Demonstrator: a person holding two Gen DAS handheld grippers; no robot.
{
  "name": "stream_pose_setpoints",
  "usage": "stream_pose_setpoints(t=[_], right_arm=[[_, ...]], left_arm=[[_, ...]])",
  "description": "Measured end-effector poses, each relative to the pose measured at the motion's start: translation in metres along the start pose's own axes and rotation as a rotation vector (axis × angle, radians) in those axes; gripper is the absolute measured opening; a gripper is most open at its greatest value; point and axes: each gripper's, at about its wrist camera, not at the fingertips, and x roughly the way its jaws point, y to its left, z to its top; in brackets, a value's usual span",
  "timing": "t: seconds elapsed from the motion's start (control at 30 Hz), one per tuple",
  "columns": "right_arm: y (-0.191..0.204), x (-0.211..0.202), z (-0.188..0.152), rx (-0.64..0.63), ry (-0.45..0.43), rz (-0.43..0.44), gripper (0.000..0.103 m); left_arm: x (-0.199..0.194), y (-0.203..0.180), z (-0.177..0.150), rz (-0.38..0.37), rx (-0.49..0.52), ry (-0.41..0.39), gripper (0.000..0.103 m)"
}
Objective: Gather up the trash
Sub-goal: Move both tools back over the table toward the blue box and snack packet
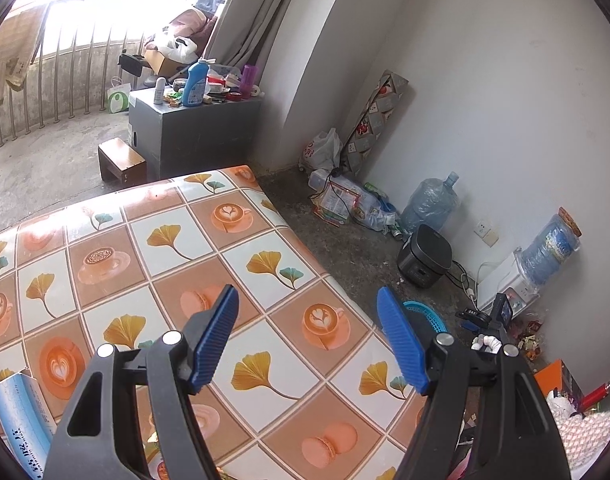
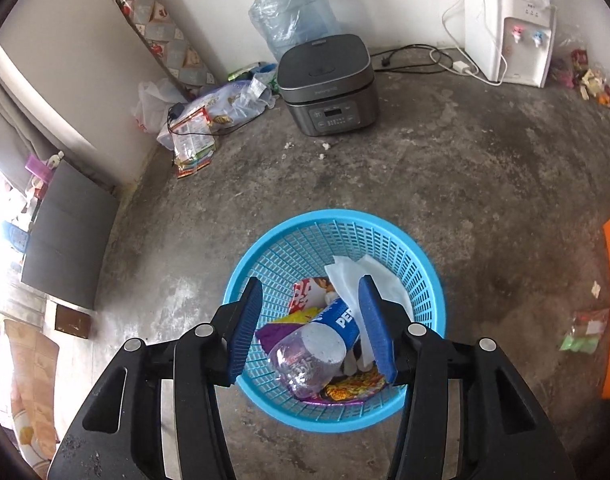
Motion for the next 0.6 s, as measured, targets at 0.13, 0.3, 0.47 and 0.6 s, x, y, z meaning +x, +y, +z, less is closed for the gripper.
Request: stream_pose_setpoints(t=[0.13, 0.3, 0.47, 0.6], right_arm=[[0.016, -0.039, -0.01, -0.025, -0.011, 0.049, 0.06], [0.074, -0.114, -0.044, -0.206, -0.078, 0.213, 0.082], [0.139, -0.196, -0.095, -0.438, -0.205, 0.31, 0.095], [0.184, -0.238, -0.137, -0.593, -0.283, 0.372, 0.095]], left_arm=[[-0.012, 0.001, -0.001, -0.023, 0.037, -0.035, 0.078], [-0.025, 0.009, -0.002, -0.035, 0.049, -0.066, 0.083], [-0.043, 0.018, -0.005, -0.045, 0.043, -0.089, 0.083], [-0.069, 0.025, -0.011, -0.035, 0.029, -0.131, 0.084]])
